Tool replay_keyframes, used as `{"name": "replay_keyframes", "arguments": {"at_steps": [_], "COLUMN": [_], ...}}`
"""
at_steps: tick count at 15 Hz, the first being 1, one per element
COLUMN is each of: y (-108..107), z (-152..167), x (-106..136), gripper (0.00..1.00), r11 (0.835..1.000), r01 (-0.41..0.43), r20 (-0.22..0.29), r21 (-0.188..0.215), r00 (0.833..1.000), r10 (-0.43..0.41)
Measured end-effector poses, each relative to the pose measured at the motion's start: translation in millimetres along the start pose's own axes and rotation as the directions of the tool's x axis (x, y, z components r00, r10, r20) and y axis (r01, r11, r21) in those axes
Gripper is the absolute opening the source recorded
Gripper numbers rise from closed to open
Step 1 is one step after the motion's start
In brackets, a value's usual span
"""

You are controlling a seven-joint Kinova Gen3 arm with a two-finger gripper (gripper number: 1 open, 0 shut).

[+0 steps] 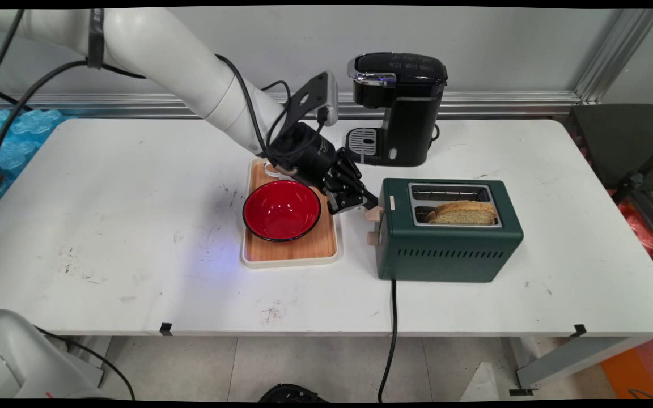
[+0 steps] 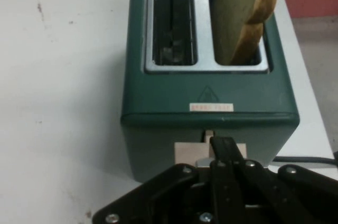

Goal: Press the toaster switch

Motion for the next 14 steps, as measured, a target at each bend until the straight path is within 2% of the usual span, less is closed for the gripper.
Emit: {"name": "replay_keyframes", "arguments": {"at_steps": [14], "y": [-6], "z": [22], "x": [-21], "gripper": [0.00], "r11": [1.000], "r01": [-0.007], "r20": [0.003], "r21": [0.017], "r00": [1.000], "r10": [0.007]}}
